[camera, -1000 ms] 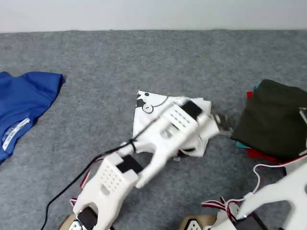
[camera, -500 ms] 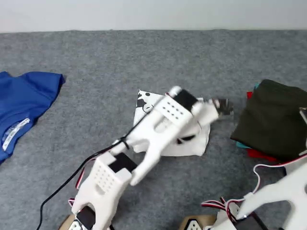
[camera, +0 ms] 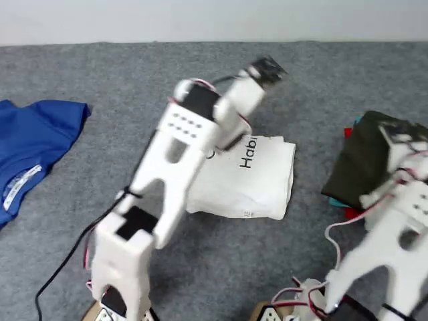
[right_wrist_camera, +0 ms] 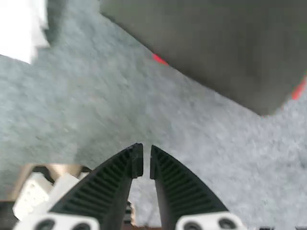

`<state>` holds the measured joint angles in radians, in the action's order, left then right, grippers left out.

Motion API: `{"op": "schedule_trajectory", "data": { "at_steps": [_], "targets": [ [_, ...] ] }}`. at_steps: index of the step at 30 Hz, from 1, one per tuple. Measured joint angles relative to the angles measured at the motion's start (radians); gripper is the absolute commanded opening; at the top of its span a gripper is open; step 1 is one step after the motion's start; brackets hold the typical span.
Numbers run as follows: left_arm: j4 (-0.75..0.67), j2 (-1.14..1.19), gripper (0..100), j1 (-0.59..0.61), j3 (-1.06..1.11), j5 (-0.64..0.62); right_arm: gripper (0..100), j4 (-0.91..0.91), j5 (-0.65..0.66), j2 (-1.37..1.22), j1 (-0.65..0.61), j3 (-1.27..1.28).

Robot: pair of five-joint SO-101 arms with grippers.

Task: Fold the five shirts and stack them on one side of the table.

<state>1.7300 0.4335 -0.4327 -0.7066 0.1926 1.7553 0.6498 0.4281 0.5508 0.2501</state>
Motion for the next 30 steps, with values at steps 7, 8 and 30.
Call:
{"op": "schedule_trajectory", "data": {
  "at_steps": [7, 8, 30],
  "targets": [
    [0.003, -0.339, 1, 0.213, 0.311, -0.003, 16.0, -0.068, -0.167, -0.02, -0.304, 0.0],
    [0.003, -0.39, 1, 0.255, 0.353, -0.003, 17.3, -0.092, -0.187, -0.043, -0.333, 0.0],
    [0.006, -0.804, 1, 0.95, 0.609, 0.207, 15.8, -0.264, -0.4, -0.953, -0.566, -0.646]
  ]
}}
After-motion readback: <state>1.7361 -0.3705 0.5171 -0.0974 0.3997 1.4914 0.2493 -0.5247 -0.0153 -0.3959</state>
